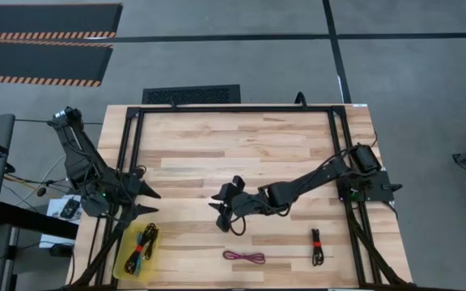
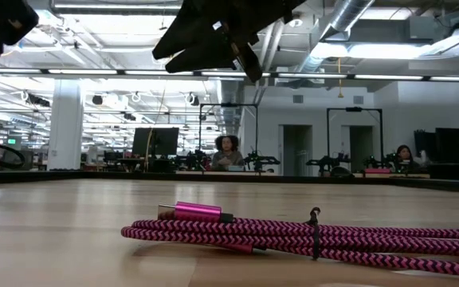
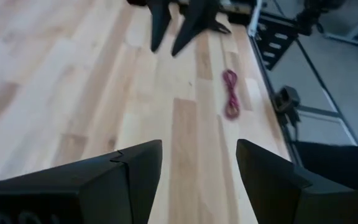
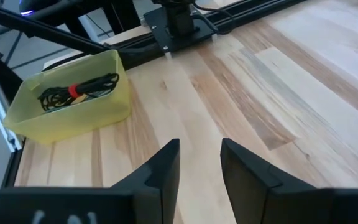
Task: Pick and place USB-C Cables
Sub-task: Put the top black charger cable into the yellow bin
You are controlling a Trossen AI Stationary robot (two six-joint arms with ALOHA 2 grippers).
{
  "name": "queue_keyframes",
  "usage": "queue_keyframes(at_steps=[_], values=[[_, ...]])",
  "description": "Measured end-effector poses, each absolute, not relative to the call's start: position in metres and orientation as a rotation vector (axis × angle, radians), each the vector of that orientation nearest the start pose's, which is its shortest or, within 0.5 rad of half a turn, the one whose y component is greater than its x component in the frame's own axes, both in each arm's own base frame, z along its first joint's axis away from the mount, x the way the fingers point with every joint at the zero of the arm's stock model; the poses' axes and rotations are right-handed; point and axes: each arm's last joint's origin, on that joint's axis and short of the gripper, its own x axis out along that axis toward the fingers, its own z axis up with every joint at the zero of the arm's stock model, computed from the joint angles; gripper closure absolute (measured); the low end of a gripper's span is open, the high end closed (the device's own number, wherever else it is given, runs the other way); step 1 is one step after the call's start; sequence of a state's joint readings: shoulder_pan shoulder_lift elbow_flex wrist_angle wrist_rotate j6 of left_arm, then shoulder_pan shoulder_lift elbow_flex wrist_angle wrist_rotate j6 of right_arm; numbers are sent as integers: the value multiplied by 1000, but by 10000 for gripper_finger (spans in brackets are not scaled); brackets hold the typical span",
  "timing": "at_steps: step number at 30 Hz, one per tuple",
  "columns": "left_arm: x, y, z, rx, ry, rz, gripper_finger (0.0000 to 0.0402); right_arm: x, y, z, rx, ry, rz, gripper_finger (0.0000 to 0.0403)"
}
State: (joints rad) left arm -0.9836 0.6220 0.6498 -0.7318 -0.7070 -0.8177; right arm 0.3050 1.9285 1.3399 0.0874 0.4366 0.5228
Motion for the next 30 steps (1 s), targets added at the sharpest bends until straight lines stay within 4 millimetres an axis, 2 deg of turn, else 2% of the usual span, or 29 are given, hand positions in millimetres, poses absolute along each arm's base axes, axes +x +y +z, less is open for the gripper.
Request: queue_keyframes(at_steps=[20,25,30], values=[[81,-86,273,-136,315,119,207,413,121,216,310,469,-221,269],[83,-95,268,-52,265,198,207,405,136,204,263,600,-99,277],[90,-108,259,39,262,252,207,380,160,189,250,816,-107,297]])
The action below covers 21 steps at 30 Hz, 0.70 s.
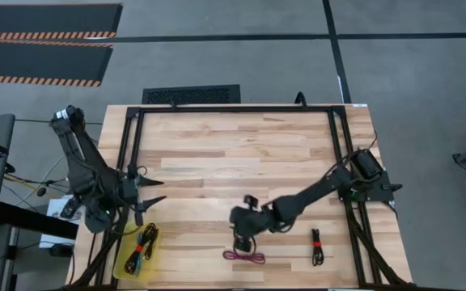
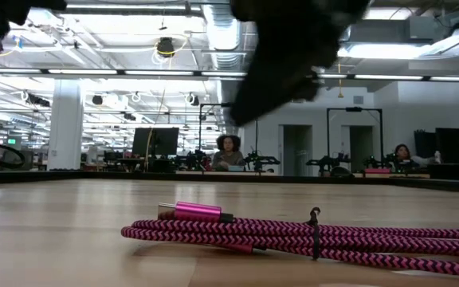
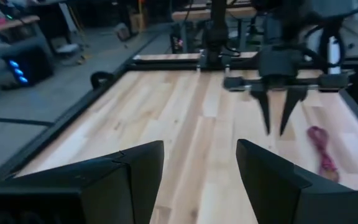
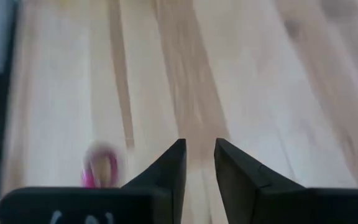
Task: Pick and place USB-C Cables
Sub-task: Put the top black charger cable into the yellow bin
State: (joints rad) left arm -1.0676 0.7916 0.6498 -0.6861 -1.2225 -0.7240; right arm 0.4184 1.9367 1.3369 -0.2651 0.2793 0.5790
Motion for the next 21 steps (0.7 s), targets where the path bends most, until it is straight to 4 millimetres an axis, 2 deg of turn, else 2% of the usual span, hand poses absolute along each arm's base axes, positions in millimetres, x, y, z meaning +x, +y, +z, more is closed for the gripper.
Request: queue_keyframes(at_steps=[5,11,16,21], values=[[98,-119,248,96,256,304,207,356,184,188,245,961,-141,300],[104,-132,235,153,332,268,207,346,217,193,328,922,-35,265],[107,-141,230,191,432,149,207,339,238,195,370,865,0,206],[108,-152,229,244,557,-101,207,331,249,195,394,859,-21,170]])
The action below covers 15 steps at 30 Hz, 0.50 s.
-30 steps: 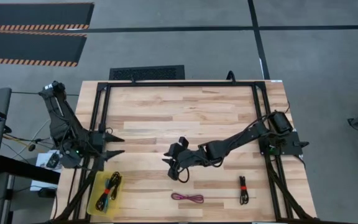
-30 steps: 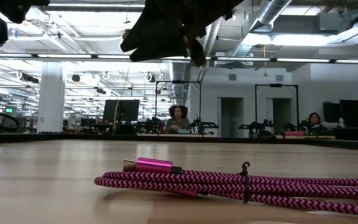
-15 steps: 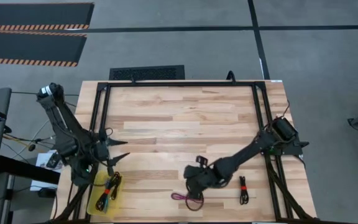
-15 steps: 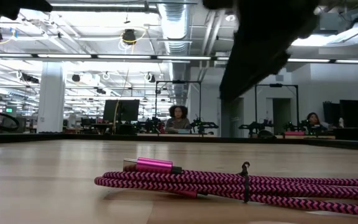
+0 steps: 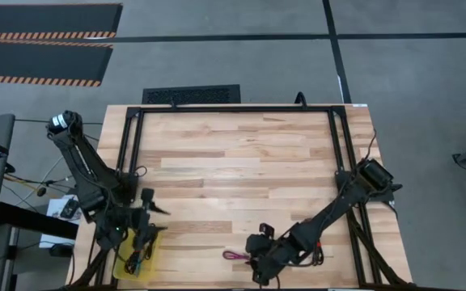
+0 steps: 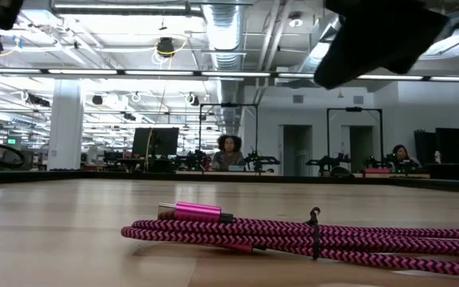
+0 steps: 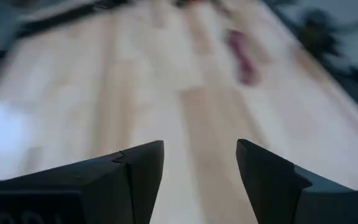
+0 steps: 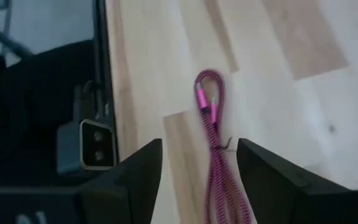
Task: Pick and place USB-C Cables
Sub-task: Put the top black charger cable into the yellow bin
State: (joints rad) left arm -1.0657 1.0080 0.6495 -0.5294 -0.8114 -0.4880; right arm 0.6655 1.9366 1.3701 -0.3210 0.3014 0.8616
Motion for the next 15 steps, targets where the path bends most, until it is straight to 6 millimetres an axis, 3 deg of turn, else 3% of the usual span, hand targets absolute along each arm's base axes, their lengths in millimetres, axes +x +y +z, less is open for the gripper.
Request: queue_keyframes(at_steps=[5,9,15], values=[[107,-159,229,190,646,-293,207,332,255,174,364,885,-45,174],[105,-157,226,96,695,-263,207,337,257,157,347,921,-57,182],[97,-151,217,-73,907,-226,207,340,259,158,358,911,-58,195]])
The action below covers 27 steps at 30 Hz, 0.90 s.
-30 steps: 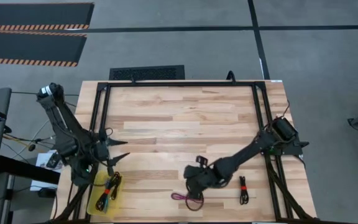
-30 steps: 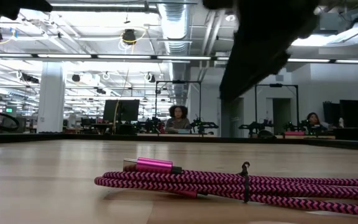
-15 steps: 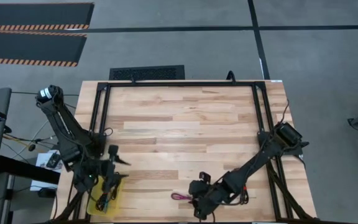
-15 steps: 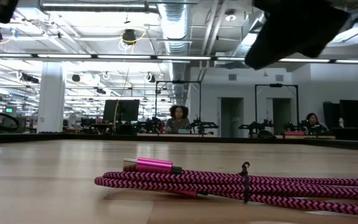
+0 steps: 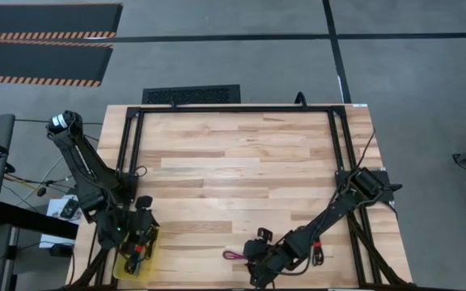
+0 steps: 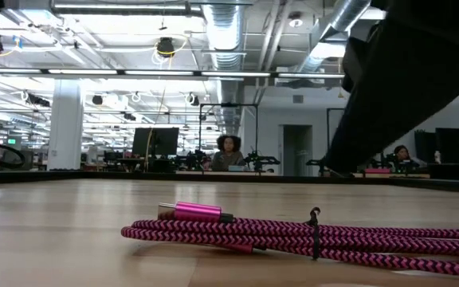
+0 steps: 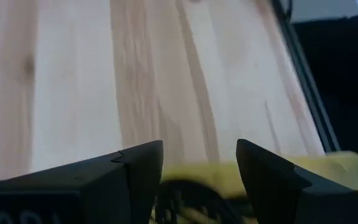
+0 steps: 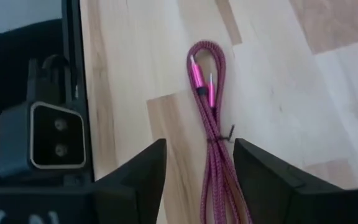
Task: Pick and place USB-C Cables
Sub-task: Put the top black charger cable into the yellow bin
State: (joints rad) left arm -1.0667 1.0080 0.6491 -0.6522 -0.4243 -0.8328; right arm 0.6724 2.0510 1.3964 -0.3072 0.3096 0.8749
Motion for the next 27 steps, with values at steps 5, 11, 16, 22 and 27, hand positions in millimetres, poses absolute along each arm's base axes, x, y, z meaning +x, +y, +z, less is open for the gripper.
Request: queue_keyframes(at_steps=[5,11,16,22,27], values=[[91,-154,214,-160,1019,-245,207,338,258,156,358,961,-48,210],[89,-162,203,-148,1101,-223,207,334,252,152,354,1033,-85,232],[91,-169,189,-107,1178,-195,207,335,251,152,361,1035,-83,246],[93,-169,178,-67,1220,-119,207,337,248,152,364,1035,-90,259],[100,-156,176,-82,1200,63,207,339,242,151,361,1065,-105,273]])
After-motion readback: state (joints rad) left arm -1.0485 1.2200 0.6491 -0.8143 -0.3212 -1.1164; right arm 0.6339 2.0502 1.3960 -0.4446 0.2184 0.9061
